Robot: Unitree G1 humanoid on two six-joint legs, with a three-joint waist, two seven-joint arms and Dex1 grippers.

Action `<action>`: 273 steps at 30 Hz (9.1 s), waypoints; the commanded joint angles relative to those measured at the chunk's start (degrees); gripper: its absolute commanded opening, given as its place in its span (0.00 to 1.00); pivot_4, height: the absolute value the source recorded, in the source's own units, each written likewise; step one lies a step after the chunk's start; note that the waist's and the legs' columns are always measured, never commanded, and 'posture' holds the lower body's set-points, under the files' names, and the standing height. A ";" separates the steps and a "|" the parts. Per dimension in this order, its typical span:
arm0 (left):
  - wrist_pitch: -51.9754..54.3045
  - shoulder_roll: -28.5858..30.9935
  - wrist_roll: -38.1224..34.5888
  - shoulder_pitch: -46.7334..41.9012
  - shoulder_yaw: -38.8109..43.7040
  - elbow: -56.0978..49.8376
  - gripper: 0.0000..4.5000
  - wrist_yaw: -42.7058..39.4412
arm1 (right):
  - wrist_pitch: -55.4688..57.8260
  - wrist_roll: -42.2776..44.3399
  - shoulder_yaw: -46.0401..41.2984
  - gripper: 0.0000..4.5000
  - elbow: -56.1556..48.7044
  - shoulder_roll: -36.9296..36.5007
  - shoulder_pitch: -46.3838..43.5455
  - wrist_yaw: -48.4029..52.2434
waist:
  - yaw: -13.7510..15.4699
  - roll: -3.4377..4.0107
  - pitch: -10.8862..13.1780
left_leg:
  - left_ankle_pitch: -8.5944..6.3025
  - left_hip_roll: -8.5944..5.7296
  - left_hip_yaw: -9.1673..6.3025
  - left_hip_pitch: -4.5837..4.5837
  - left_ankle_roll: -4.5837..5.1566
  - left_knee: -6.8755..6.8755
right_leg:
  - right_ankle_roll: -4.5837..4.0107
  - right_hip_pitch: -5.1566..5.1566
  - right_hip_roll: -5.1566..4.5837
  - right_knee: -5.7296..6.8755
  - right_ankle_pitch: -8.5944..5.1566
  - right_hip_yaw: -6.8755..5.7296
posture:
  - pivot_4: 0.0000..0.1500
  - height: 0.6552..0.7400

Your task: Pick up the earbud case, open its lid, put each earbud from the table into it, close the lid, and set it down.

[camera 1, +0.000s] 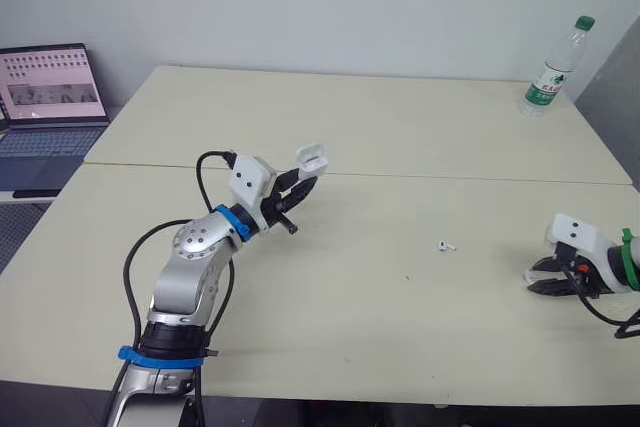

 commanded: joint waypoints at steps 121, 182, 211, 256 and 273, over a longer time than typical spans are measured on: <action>2.50 1.00 -0.86 2.27 0.28 -6.97 0.17 2.14 | -54.34 -18.94 11.20 0.48 50.77 -6.10 -13.80 3.41 | -0.15 -0.10 -0.09 | 0.00 -0.02 0.18 1.07 0.00 -0.29 | -0.03 0.94 -0.02 -0.18 -0.07 0.18 | 1.00 1.00; -4.17 -7.96 -0.19 -9.60 0.48 -0.02 0.17 9.17 | 7.84 23.33 -0.13 0.09 -16.82 64.96 -33.43 -55.91 | 0.03 0.37 -0.02 | 0.00 0.00 -0.36 -0.88 0.14 0.38 | 0.12 -0.53 -0.01 -0.03 0.21 -0.31 | 1.00 1.00; -3.09 -8.49 -1.72 -9.06 0.09 -3.08 0.17 8.40 | 5.05 21.56 1.86 0.09 -12.03 65.74 -33.07 -56.83 | -0.01 0.37 -0.02 | 0.00 0.00 -0.36 -0.87 0.14 0.38 | 0.12 -0.54 0.00 -0.04 0.21 -0.31 | 1.00 1.00; -2.00 -5.74 -1.61 -3.77 0.79 -5.58 0.17 7.74 | -12.93 5.93 11.89 0.80 7.62 12.88 -19.74 -4.68 | -0.40 0.32 0.08 | -0.02 0.01 -0.13 -0.75 0.18 0.31 | 0.18 -0.52 0.08 -0.13 0.17 -0.04 | 1.00 1.00; -0.52 -4.48 -1.76 -3.09 0.98 -7.51 0.17 7.90 | -17.88 -1.57 13.83 0.80 11.60 17.51 -19.97 -4.43 | -0.05 0.32 0.08 | -0.02 -0.04 -0.14 -0.77 0.17 0.34 | 0.18 -0.49 0.01 -0.13 0.18 -0.06 | 1.00 1.00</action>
